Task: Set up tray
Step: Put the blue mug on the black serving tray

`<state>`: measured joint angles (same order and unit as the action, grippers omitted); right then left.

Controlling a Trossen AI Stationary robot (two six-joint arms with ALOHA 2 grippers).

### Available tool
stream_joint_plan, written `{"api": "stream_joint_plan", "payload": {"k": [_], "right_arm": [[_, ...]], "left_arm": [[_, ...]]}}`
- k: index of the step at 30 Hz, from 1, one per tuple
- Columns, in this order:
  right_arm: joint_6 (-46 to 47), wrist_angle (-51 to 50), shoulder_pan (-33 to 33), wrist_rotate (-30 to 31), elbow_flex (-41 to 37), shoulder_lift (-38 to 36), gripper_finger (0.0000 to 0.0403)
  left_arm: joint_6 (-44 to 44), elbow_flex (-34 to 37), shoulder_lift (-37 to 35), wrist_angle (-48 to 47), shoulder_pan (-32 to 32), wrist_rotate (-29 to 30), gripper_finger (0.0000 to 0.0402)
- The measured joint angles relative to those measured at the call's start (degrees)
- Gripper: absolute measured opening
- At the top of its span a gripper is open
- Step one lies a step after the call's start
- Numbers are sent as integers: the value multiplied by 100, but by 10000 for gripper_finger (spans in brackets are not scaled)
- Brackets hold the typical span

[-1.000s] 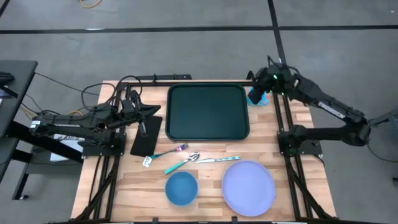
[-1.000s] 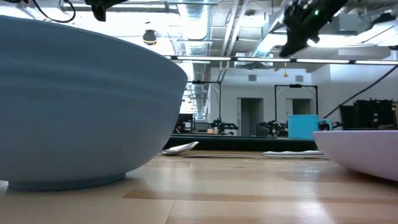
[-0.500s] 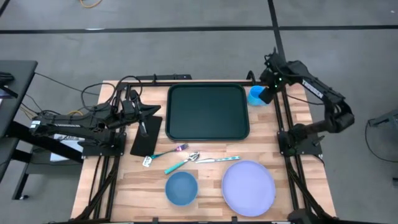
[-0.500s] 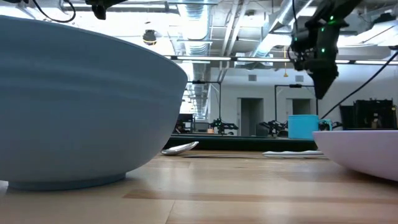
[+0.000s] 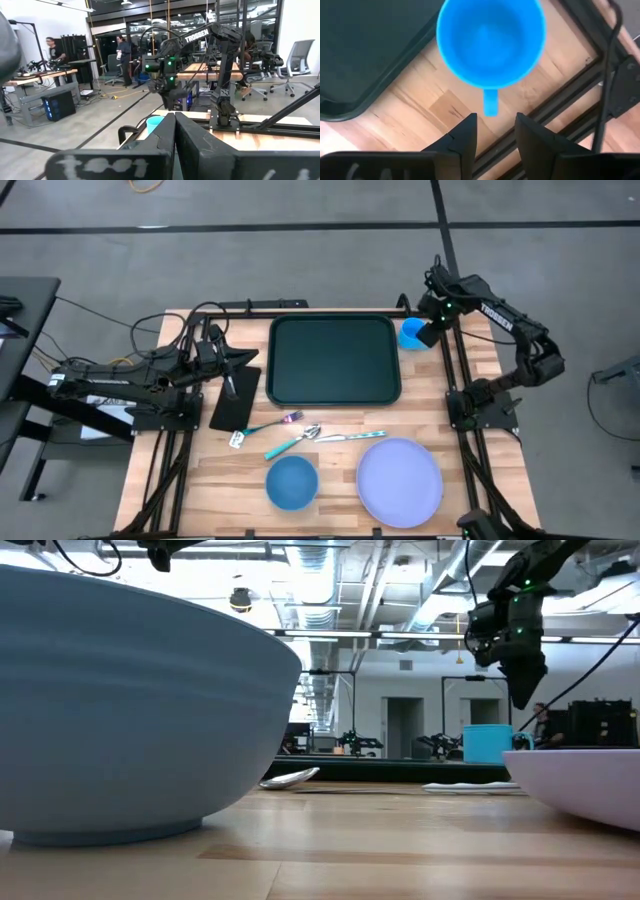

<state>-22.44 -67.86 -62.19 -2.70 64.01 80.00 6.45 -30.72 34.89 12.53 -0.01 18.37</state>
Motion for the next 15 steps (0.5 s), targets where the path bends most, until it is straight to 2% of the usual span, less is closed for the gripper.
{"api": "stream_joint_plan", "payload": {"k": [9,15], "right_arm": [[252,-37,104,208,0,182,147],[411,11,104,276,0,180,197]], "left_arm": [[1,-2,0,-14,0,0,0],[1,-2,0,-19,0,0,0]]}}
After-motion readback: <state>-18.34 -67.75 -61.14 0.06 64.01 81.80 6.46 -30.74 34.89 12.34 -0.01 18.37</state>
